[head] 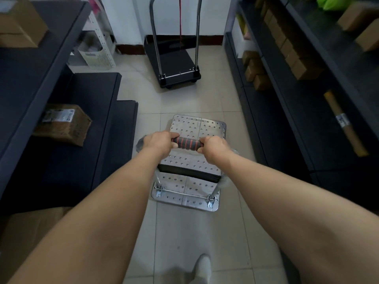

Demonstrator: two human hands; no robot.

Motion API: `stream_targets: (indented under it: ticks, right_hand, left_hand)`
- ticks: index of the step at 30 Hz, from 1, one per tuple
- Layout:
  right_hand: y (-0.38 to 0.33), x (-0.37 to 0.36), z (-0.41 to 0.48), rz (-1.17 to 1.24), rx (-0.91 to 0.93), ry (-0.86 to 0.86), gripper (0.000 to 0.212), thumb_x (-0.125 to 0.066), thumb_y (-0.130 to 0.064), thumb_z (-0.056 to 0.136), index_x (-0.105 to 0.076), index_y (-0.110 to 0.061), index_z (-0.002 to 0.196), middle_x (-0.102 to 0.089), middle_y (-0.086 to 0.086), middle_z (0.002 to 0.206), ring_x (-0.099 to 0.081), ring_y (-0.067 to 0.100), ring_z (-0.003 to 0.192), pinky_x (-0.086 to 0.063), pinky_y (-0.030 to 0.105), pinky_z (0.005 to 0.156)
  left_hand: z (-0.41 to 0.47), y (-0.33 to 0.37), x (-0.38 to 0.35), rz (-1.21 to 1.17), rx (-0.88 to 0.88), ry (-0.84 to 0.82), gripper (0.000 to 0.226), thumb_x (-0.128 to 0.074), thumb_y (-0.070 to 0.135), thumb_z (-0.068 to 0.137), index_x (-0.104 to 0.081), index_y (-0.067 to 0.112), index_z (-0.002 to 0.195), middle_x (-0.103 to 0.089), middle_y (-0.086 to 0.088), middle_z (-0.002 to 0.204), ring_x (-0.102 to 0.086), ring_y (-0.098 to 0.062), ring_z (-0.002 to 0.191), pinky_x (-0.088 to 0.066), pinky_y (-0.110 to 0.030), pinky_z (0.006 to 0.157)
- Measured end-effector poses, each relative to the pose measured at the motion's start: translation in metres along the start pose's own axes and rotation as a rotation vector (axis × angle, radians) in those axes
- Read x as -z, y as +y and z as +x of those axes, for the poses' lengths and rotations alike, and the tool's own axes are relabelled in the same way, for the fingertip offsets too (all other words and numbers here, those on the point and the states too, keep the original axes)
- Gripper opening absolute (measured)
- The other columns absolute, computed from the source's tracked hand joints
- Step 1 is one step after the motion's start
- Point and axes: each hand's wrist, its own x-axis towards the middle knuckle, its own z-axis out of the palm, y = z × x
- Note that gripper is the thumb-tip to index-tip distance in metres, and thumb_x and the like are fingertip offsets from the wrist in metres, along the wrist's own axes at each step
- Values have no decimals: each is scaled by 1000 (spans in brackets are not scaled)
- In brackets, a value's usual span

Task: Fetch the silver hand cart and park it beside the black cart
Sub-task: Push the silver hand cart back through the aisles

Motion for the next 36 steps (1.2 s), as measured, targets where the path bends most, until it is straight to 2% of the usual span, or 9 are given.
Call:
stream_targets:
  ticks: [2,5,10,15,21,25,27,32,36]
  right_hand:
    - [12,8,8,1,0,16,29,-50,-29,98,-55,-19,125,-61,8,109,-57,25,96,-43,30,73]
    - [28,17,19,23,-9,50,29,-51,-28,98,-56,-20,125,-62,8,110,-58,25,102,-45,32,76]
    - [52,32,32,55,-34,76,32,-53,-25,97,-54,-22,129,-61,8,115,-58,25,106,-50,32,90]
    - [70,43,48,45,-51,73,28,-52,-24,97,-53,-23,125,-59,7,108,-57,23,100,-48,30,77]
    - [83,49,62,58,-49,134,26,-48,-17,98,-54,-21,124,-59,9,110,-56,26,104,-48,34,83]
    - [87,62,72,34,-62,76,29,-49,-18,98,-51,-21,127,-57,8,113,-54,27,110,-46,34,86]
    - [89,69,78,10,-66,56,29,-49,-18,98,-49,-20,128,-53,7,105,-54,27,112,-45,33,83]
    - [98,79,102,36,-83,74,27,-51,-14,97,-54,-24,122,-51,2,88,-53,25,95,-40,31,72]
    - [103,92,124,50,-82,76,28,-53,-12,95,-55,-26,119,-50,0,90,-53,22,89,-40,29,70]
  left_hand:
    - [10,12,4,15,-18,-12,32,-48,38,97,-49,44,129,-63,0,119,-57,-25,110,-42,-34,83]
    - [22,31,11,18,-32,-17,29,-48,38,97,-53,37,126,-62,-1,118,-56,-26,112,-39,-33,83]
    - [40,59,12,21,-31,5,29,-48,37,98,-54,35,126,-63,-1,117,-56,-26,110,-37,-32,80]
    - [56,78,13,31,-31,16,27,-47,35,98,-54,32,125,-63,-2,116,-57,-27,109,-36,-32,78]
    - [74,90,16,46,-48,4,26,-47,36,99,-54,35,124,-64,-1,112,-57,-26,107,-34,-32,76]
    - [88,95,22,70,-57,-19,25,-47,34,99,-55,33,123,-63,0,110,-57,-25,106,-35,-33,77]
    - [96,98,24,74,-66,-35,23,-48,34,98,-55,34,120,-63,2,107,-57,-24,103,-36,-33,77]
    - [118,106,33,55,-76,-45,21,-50,37,97,-58,34,115,-63,1,109,-57,-24,107,-35,-30,77]
    - [139,116,41,104,-86,-60,25,-49,27,98,-55,33,121,-61,0,111,-57,-24,106,-36,-32,76]
